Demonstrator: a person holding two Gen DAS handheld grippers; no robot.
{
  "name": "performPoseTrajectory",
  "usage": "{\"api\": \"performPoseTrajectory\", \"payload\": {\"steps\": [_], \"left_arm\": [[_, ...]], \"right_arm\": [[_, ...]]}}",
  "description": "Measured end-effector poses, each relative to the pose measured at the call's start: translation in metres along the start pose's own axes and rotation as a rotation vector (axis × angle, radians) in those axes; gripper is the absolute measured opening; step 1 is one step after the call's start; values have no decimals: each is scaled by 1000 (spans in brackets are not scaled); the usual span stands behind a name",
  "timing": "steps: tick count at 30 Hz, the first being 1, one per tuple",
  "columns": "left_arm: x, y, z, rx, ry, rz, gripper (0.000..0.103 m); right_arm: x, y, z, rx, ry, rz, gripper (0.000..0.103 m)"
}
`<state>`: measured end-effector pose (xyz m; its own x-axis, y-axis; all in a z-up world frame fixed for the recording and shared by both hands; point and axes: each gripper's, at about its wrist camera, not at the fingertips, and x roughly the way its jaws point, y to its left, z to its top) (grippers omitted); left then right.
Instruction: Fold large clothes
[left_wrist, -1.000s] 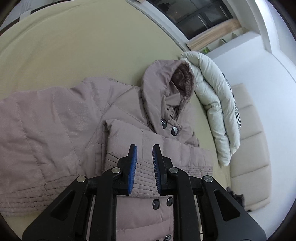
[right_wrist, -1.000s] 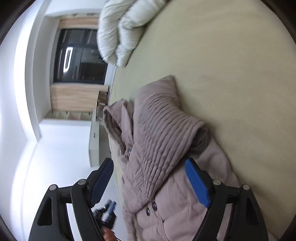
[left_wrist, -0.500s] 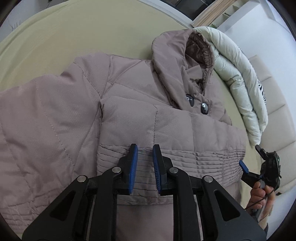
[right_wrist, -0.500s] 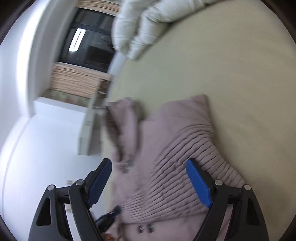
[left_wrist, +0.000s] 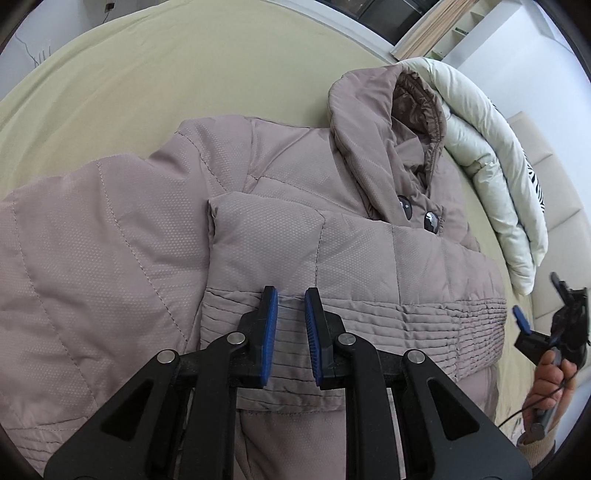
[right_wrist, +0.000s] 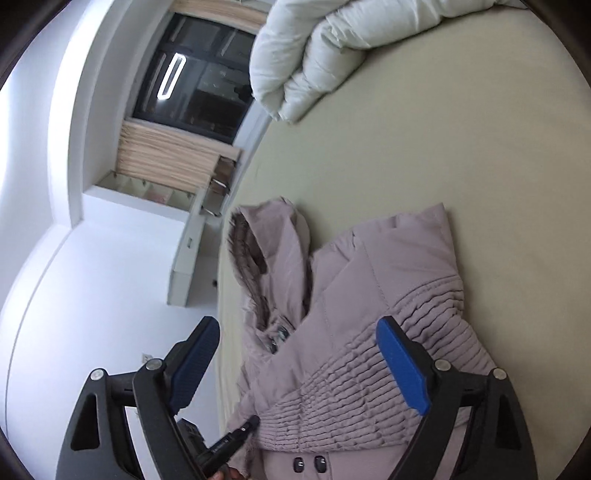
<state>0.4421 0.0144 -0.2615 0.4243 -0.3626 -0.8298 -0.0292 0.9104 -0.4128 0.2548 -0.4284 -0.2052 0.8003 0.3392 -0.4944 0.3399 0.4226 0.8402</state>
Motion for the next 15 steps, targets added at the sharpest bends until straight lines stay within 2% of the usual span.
{"api": "performPoseTrajectory", "payload": {"steps": [3, 4, 5, 7, 10, 13, 15], "left_arm": [[3, 5, 2, -21, 5, -34, 16], [3, 8, 3, -33, 9, -55, 16], [0, 11, 5, -51, 8, -80, 16], [-14, 19, 6, -97, -16, -129, 17], [-62, 41, -4, -157, -119, -168, 17], [-111, 73, -32, -200, -175, -165, 17], [-141, 98, -59, -234, -202, -152, 17]], "right_arm": [[42, -40, -4, 48, 88, -102, 87], [54, -54, -6, 49, 102, -115, 83], [58, -61, -9, 14, 87, -117, 83], [57, -46, -12, -49, 87, -157, 84], [41, -17, -17, -116, 50, -207, 84], [13, 10, -33, -178, -6, -159, 89], [2, 24, -54, -208, 4, -139, 91]]}}
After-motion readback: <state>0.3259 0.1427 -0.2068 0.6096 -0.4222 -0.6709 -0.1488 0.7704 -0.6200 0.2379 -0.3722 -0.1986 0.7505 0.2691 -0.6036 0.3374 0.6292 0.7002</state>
